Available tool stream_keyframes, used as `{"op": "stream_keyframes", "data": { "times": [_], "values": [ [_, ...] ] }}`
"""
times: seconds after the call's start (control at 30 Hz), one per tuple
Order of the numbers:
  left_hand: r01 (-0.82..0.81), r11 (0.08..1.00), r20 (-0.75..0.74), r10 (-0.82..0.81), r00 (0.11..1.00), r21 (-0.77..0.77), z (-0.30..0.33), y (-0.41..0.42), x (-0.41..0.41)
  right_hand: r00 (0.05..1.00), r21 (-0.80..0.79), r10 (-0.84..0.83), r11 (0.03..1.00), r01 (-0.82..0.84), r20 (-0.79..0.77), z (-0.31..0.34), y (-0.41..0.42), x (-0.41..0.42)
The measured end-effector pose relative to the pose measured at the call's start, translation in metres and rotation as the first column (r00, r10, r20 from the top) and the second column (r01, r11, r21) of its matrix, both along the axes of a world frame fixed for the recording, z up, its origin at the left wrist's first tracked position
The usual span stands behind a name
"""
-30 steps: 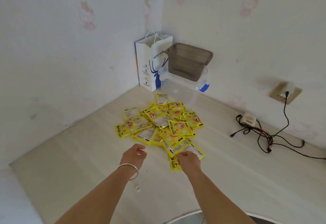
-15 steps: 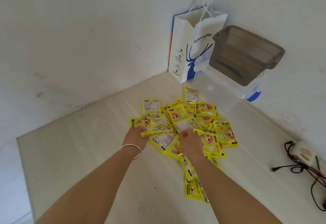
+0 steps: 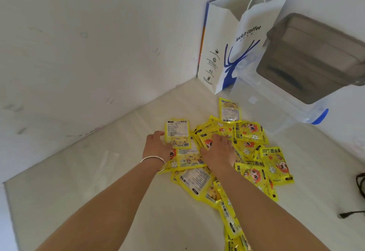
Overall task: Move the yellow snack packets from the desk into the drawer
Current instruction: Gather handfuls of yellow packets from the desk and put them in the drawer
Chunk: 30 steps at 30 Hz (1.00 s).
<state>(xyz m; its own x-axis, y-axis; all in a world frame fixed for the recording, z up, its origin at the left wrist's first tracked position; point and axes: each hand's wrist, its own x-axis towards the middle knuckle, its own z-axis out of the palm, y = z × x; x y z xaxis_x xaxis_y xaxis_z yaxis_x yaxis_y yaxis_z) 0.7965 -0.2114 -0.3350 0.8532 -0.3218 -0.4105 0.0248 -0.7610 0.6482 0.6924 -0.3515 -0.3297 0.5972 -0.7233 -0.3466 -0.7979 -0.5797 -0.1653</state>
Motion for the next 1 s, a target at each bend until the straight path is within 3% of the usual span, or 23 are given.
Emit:
{"op": "stream_keyframes", "data": {
  "times": [0.33,0.47,0.57,0.63,0.73,0.9,1.0],
  "values": [
    [-0.015,0.999,0.001,0.015,1.000,0.041,-0.008,-0.038,0.024,0.980,-0.170,0.129,0.973,-0.154,-0.149,-0.009,-0.014,0.028],
    [-0.052,0.997,-0.034,0.054,0.998,0.058,-0.009,-0.051,0.023,0.999,-0.095,-0.043,0.995,0.042,-0.015,-0.003,-0.028,0.026],
    [-0.104,0.992,-0.113,0.111,0.987,0.070,-0.005,-0.059,0.024,0.974,0.055,-0.209,0.977,0.204,0.091,0.005,-0.040,0.024],
    [-0.069,0.993,-0.156,0.083,0.984,0.095,-0.002,-0.063,0.024,0.929,0.278,-0.344,0.914,0.297,0.137,0.010,-0.051,0.026],
    [-0.087,0.994,-0.269,0.101,0.958,0.065,0.000,-0.067,0.022,0.802,0.610,-0.580,0.690,0.389,0.145,0.019,-0.061,0.026],
    [-0.013,0.989,-0.254,0.050,0.966,0.145,0.010,-0.075,0.019,0.775,0.801,-0.631,0.483,0.354,0.039,0.014,-0.060,0.029],
    [-0.024,0.996,-0.310,0.051,0.949,0.089,0.016,-0.084,0.016,0.763,0.873,-0.646,0.386,0.300,0.024,0.009,-0.049,0.031]
  ]
}}
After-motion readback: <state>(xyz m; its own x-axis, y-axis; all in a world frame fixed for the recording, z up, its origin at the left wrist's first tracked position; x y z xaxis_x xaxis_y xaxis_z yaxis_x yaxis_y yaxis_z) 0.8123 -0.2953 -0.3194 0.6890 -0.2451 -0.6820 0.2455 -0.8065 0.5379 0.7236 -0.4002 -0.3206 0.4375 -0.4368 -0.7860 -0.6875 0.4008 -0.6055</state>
